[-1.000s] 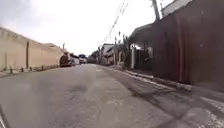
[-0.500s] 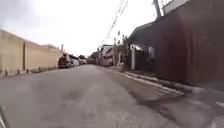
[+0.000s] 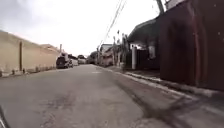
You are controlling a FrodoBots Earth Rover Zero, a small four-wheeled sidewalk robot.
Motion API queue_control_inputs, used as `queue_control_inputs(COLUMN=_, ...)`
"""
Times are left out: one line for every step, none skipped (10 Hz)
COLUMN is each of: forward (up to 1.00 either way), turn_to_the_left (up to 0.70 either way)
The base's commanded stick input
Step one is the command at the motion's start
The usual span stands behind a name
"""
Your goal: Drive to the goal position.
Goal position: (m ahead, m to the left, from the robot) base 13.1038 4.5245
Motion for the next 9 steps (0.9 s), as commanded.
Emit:
queue_control_inputs(forward=0.70, turn_to_the_left=0.34)
queue_control_inputs(forward=0.70, turn_to_the_left=0.35)
queue_control_inputs(forward=0.70, turn_to_the_left=0.36)
queue_control_inputs(forward=0.70, turn_to_the_left=0.01)
queue_control_inputs(forward=0.70, turn_to_the_left=0.01)
queue_control_inputs(forward=0.70, turn_to_the_left=0.01)
queue_control_inputs(forward=0.70, turn_to_the_left=0.01)
queue_control_inputs(forward=0.70, turn_to_the_left=0.01)
queue_control_inputs(forward=0.70, turn_to_the_left=0.01)
